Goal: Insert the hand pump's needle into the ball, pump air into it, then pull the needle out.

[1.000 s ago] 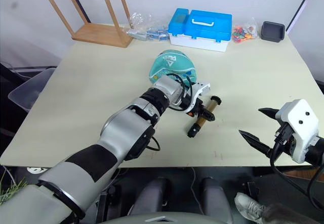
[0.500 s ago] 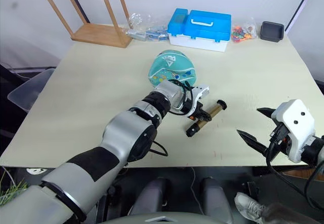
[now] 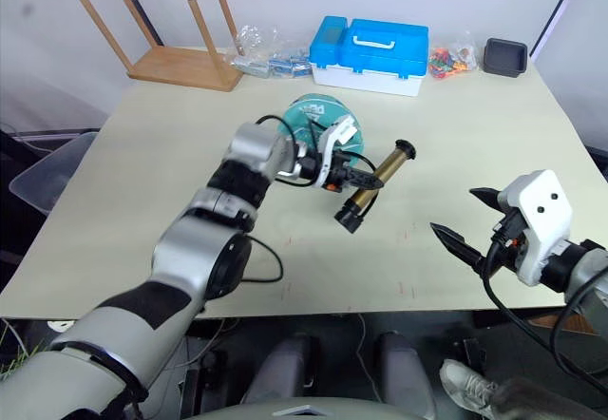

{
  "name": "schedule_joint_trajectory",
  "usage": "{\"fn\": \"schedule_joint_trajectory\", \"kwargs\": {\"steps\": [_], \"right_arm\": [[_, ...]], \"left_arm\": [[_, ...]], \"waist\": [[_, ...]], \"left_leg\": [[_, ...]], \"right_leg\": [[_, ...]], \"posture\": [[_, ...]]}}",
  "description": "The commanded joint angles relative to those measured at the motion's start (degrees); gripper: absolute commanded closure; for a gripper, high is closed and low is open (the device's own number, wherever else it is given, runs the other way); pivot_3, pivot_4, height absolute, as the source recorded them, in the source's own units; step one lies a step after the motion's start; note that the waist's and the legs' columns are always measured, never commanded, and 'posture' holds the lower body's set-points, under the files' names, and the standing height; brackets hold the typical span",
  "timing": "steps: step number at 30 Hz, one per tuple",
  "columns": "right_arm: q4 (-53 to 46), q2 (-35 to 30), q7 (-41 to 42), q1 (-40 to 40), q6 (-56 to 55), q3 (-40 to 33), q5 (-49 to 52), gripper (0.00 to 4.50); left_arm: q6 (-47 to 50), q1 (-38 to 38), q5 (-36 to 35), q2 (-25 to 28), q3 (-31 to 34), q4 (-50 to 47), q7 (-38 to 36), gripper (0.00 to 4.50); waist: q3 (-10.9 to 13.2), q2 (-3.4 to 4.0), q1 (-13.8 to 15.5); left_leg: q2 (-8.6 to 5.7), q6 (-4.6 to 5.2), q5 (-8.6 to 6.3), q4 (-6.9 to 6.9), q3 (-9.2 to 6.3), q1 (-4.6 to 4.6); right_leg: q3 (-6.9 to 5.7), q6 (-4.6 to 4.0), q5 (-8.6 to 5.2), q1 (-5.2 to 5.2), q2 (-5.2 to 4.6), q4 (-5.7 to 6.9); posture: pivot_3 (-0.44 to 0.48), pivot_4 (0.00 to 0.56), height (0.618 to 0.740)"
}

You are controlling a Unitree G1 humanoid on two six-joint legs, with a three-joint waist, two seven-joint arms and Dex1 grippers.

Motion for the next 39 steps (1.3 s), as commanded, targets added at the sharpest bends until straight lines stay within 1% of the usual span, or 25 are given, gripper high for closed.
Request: {"fn": "schedule_joint_trajectory", "kwargs": {"steps": [1,3,4,5,7,10,12,15,18,23,28,39], "right_arm": [[2.1,4.2,-3.5,-5.1,-2.2,0.5,3.8,0.00],[3.3,5.8,-3.3,-7.0,-3.5,1.5,4.0,0.00],[3.9,6.5,-3.8,-7.6,-3.6,1.8,4.0,0.00],[4.4,6.9,-4.1,-8.1,-3.9,2.0,4.2,0.00],[5.2,7.6,-4.8,-9.2,-3.4,2.7,6.4,0.00],[6.2,8.1,-6.3,-11.3,-1.9,4.4,9.5,0.00],[7.0,8.2,-7.8,-12.9,-1.1,5.8,10.7,0.00],[9.4,9.7,-12.1,-16.5,0.3,7.7,12.8,0.00],[12.5,13.5,-17.7,-21.0,1.7,10.2,15.8,0.00],[16.0,18.1,-22.8,-25.6,1.7,12.5,19.0,0.00],[18.6,20.9,-24.1,-28.7,0.8,14.8,18.1,0.00],[18.9,22.4,-24.0,-29.5,-0.4,15.7,17.9,0.00]], "left_arm": [[-19.7,12.6,-1.3,0.1,2.3,-16.9,4.1,3.52],[-33.9,20.1,0.6,-0.9,1.8,-21.4,8.3,3.52],[-37.4,22.2,1.3,-1.8,1.7,-22.1,10.7,3.52],[-41.6,23.9,1.7,-2.4,0.9,-22.3,11.1,3.52],[-49.0,25.8,3.1,-3.1,-0.5,-20.4,13.0,3.52],[-59.8,27.6,1.2,-5.2,-0.7,-17.0,11.4,3.52],[-65.4,28.3,0.5,-6.5,-1.1,-14.3,10.4,3.52],[-73.1,28.4,-0.1,-7.6,-1.4,-9.5,8.5,3.52],[-80.0,28.4,-1.6,-8.6,-1.4,-5.6,5.9,3.52],[-83.8,27.7,-2.6,-9.0,-1.3,-3.1,5.1,3.52],[-85.0,27.4,-2.9,-8.6,-1.2,-2.2,4.7,3.52],[-83.9,26.8,-3.9,-8.6,-1.2,-3.0,5.1,3.52]], "waist": [[0.0,0.01,0.1],[0.0,0.01,0.6],[0.0,0.00,1.0],[0.0,-0.01,1.8],[0.0,0.00,2.1],[0.0,0.00,2.0],[0.0,0.01,1.7],[0.0,0.01,1.4],[0.0,0.01,1.2],[0.0,0.03,1.4],[0.0,0.04,1.4],[0.0,0.04,1.3]], "left_leg": [[0.13,0.00,0.00,0.00,0.00,0.03],[0.15,-0.01,0.01,0.02,-0.01,0.05],[0.10,-0.01,0.01,0.04,0.02,0.02],[0.05,0.00,0.00,0.07,0.02,-0.04],[-0.02,0.02,-0.01,0.20,-0.01,-0.01],[-0.16,0.08,-0.04,0.27,0.00,-0.03],[-0.15,0.11,-0.06,0.28,0.04,-0.02],[-0.12,0.12,-0.06,0.28,0.06,0.01],[-0.12,0.12,-0.06,0.28,0.06,0.01],[-0.13,0.14,-0.07,0.29,0.03,-0.03],[-0.13,0.16,-0.08,0.31,0.02,-0.03],[-0.13,0.18,-0.09,0.31,0.00,-0.03]], "right_leg": [[0.07,0.00,0.00,0.00,-0.03,0.01],[0.16,0.01,0.02,0.00,-0.08,0.00],[0.14,0.03,0.04,-0.01,-0.11,0.01],[0.04,0.05,0.06,-0.01,-0.12,0.00],[-0.02,0.13,0.12,0.18,-0.18,-0.10],[-0.05,0.20,0.16,0.22,-0.23,-0.15],[-0.04,0.20,0.16,0.22,-0.20,-0.14],[-0.02,0.18,0.16,0.22,-0.11,-0.13],[-0.02,0.18,0.16,0.22,-0.09,-0.12],[-0.04,0.19,0.16,0.21,-0.10,-0.14],[-0.05,0.19,0.16,0.21,-0.10,-0.13],[-0.06,0.19,0.16,0.21,-0.09,-0.12]], "posture": [[0.000,0.150,0.740],[0.000,0.150,0.740],[0.000,0.150,0.740],[0.000,0.150,0.740],[0.000,0.150,0.740],[0.000,0.150,0.740],[0.000,0.150,0.740],[0.000,0.150,0.740],[0.000,0.150,0.740],[0.000,0.150,0.740],[0.000,0.150,0.740],[0.000,0.150,0.740]]}}
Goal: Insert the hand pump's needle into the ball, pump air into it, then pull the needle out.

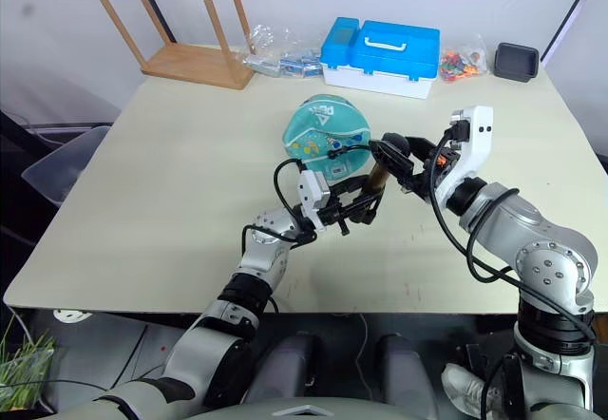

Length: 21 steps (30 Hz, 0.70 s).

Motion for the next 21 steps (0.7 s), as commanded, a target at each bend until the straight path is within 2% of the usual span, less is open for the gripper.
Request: {"fn": "schedule_joint_trajectory", "kwargs": {"steps": [1,16,19,21], "right_arm": [[-1.7,0.1,0.6,-0.6,-1.7,0.1,0.2,0.00],[-1.0,2.5,0.8,-1.7,-4.7,1.9,-2.2,0.00],[-0.4,2.8,1.0,-2.3,-4.9,2.2,-2.6,0.61],[-0.2,2.8,1.3,-2.6,-5.0,2.3,-2.9,1.63]], "left_arm": [[-0.4,-1.1,-1.6,-0.7,0.3,-2.0,0.3,3.52],[0.7,-0.5,-2.4,-0.6,-0.6,-3.8,-0.5,3.52],[1.0,-0.3,-2.5,-0.6,-0.8,-4.3,-0.5,3.52],[1.1,-0.2,-2.4,-0.5,-0.9,-4.6,-0.5,3.52]], "waist": [[0.0,0.00,0.0],[0.0,0.00,-0.3],[0.0,0.01,-0.7],[0.0,0.01,-0.9]], "left_leg": [[0.00,0.00,0.00,0.00,0.00,0.00],[0.00,0.00,0.00,0.00,-0.01,0.00],[0.00,0.00,0.00,0.00,-0.02,0.00],[0.01,0.00,0.00,0.00,-0.03,0.00]], "right_leg": [[0.00,0.00,0.00,0.00,0.00,0.00],[-0.01,0.00,0.00,0.00,0.01,0.00],[-0.01,0.00,0.00,0.00,0.01,0.00],[-0.03,0.00,0.00,0.00,0.01,0.00]], "posture": [[0.000,0.150,0.740],[0.000,0.150,0.740],[0.000,0.150,0.740],[0.000,0.150,0.740]]}}
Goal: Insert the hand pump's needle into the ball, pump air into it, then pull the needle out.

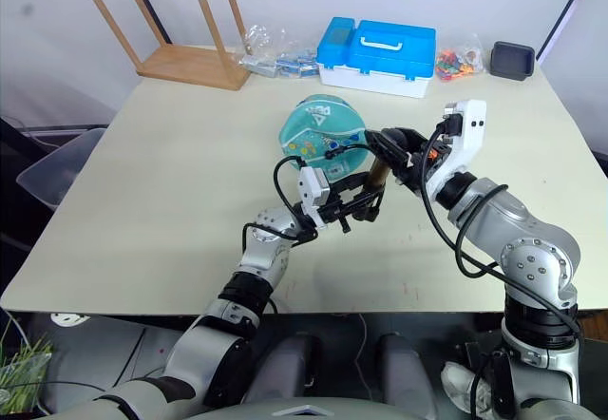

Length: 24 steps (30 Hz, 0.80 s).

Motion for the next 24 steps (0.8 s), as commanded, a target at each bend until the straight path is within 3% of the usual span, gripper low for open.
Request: {"fn": "schedule_joint_trajectory", "kwargs": {"steps": [1,2,6,8,9,12,14,19,24], "right_arm": [[-1.0,0.0,1.1,-1.4,-1.3,0.1,-0.1,2.52],[-0.9,-0.1,1.4,-1.6,-1.3,0.2,-0.1,2.74],[-0.6,-1.0,2.8,-2.2,-1.1,0.9,-0.9,2.82],[-0.5,-2.2,4.1,-2.7,-0.8,1.7,-2.1,2.82],[-0.4,-2.8,4.8,-3.1,-0.7,2.0,-2.6,2.82],[0.2,-4.3,6.3,-4.8,-0.3,2.7,-3.6,2.86],[0.7,-5.6,7.7,-6.3,0.3,3.2,-4.4,2.86],[1.6,-7.8,10.5,-9.4,1.8,4.1,-4.7,2.86],[2.0,-9.2,12.8,-11.3,4.0,4.6,-4.1,2.86]], "left_arm": [[-0.4,-0.3,-1.0,-0.3,-0.4,-3.3,-0.3,3.52],[-0.5,-0.3,-0.8,-0.2,-0.5,-3.2,-0.2,3.52],[3.7,-0.3,-2.3,0.6,-0.7,-3.9,-1.9,3.52],[7.2,-0.6,-2.8,1.3,-0.4,-4.7,-1.5,2.51],[8.5,-0.8,-2.5,1.9,-0.2,-5.1,-0.7,2.28],[15.0,0.0,-3.0,4.6,-0.3,-8.5,-1.0,0.75],[20.2,1.1,-2.1,7.4,-1.1,-11.7,-1.0,0.12],[26.8,2.4,-0.8,11.5,-3.5,-15.0,-2.7,0.00],[26.0,-1.1,1.8,9.8,-4.6,-9.1,-0.6,0.00]], "waist": [[0.0,0.00,-0.2],[0.0,0.00,-0.3],[0.0,0.00,-0.4],[0.0,0.01,-0.4],[0.0,0.02,-0.4],[0.0,0.03,-0.6],[0.0,0.04,-0.7],[0.0,0.06,-0.7],[0.0,0.06,-0.2]], "left_leg": [[0.00,0.00,0.00,0.00,-0.01,0.00],[0.00,0.00,0.00,-0.01,0.00,0.00],[0.00,0.00,0.00,-0.01,-0.01,0.00],[0.00,0.00,0.00,-0.01,-0.01,0.00],[0.00,0.00,0.00,-0.01,-0.01,-0.01],[0.01,0.00,0.00,-0.01,-0.02,0.00],[0.02,0.00,0.00,-0.01,-0.03,0.00],[0.04,0.00,0.00,-0.04,-0.02,0.02],[0.01,0.00,0.00,-0.02,-0.04,-0.03]], "right_leg": [[-0.01,0.00,0.00,0.00,0.00,0.00],[-0.01,0.00,0.00,0.00,0.00,0.00],[-0.01,0.00,0.00,0.00,0.01,0.00],[-0.01,0.00,0.00,0.00,0.01,0.00],[-0.01,0.00,0.00,0.00,0.01,0.00],[-0.02,0.00,0.00,-0.01,0.03,0.00],[-0.01,-0.01,-0.01,-0.01,0.04,0.00],[-0.01,-0.01,-0.01,-0.01,0.05,0.00],[-0.05,0.00,0.00,-0.01,0.01,-0.03]], "posture": [[0.000,0.150,0.740],[0.000,0.150,0.740],[0.000,0.150,0.740],[0.000,0.150,0.740],[0.000,0.150,0.740],[0.000,0.150,0.740],[0.000,0.150,0.740],[0.000,0.150,0.740],[0.000,0.150,0.740]]}}
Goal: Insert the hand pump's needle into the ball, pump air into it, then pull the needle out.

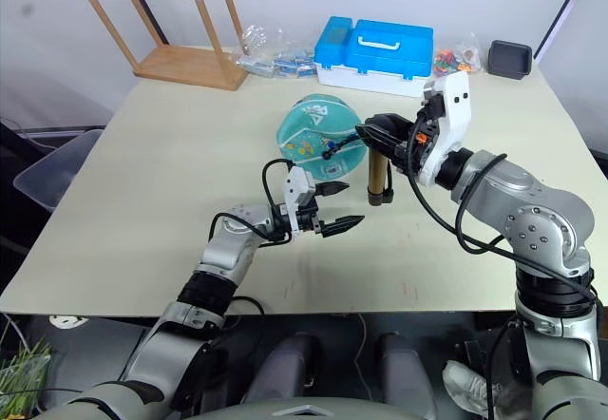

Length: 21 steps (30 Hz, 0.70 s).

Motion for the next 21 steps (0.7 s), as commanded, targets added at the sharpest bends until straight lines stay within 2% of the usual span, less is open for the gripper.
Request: {"fn": "schedule_joint_trajectory", "kwargs": {"steps": [1,8,10,11,12,21], "right_arm": [[-1.6,-1.1,2.0,-1.8,1.0,-0.8,1.2,2.86],[-2.3,-1.5,3.1,-2.0,3.3,-1.6,3.0,2.86],[-2.5,-1.6,3.0,-2.0,3.7,-1.9,3.6,2.86],[-2.6,-1.6,2.9,-2.0,3.8,-2.0,3.8,2.86],[-2.7,-1.6,2.9,-2.0,4.0,-2.1,4.1,2.86],[-3.1,-2.0,2.2,-1.7,4.3,-2.5,5.7,2.86]], "left_arm": [[-1.4,-2.9,1.3,-1.8,-1.2,2.3,0.5,0.00],[-4.0,-5.6,2.4,-3.9,-2.5,7.5,-2.2,0.00],[-4.4,-5.8,2.8,-4.1,-2.7,8.1,-2.6,0.57],[-4.7,-5.8,3.0,-4.2,-2.8,8.4,-2.7,0.70],[-5.0,-5.8,3.1,-4.3,-2.8,8.6,-2.7,1.14],[-6.9,-6.9,4.1,-4.8,-2.8,11.1,-3.1,1.19]], "waist": [[0.0,0.00,0.0],[0.0,0.01,-0.3],[0.0,0.01,-0.3],[0.0,0.00,-0.3],[0.0,0.01,-0.3],[0.0,0.00,-0.3]], "left_leg": [[-0.01,0.00,0.00,0.00,0.01,0.00],[0.03,0.00,0.00,-0.02,0.02,0.02],[0.02,0.00,0.00,-0.01,0.03,0.01],[0.01,0.00,0.00,-0.01,0.03,0.01],[0.01,0.00,0.00,-0.01,0.03,0.00],[0.01,0.00,0.00,-0.01,0.02,0.00]], "right_leg": [[0.00,0.00,0.00,0.00,-0.01,0.00],[0.02,-0.01,0.00,-0.01,0.02,0.02],[0.02,0.00,0.00,-0.01,0.01,0.01],[0.03,0.00,0.00,-0.01,0.00,0.01],[0.02,0.00,0.00,-0.01,0.00,0.00],[0.02,0.00,0.00,-0.01,0.00,0.00]], "posture": [[0.000,0.150,0.740],[0.000,0.150,0.740],[0.000,0.150,0.740],[0.000,0.150,0.740],[0.000,0.150,0.740],[0.000,0.150,0.740]]}}
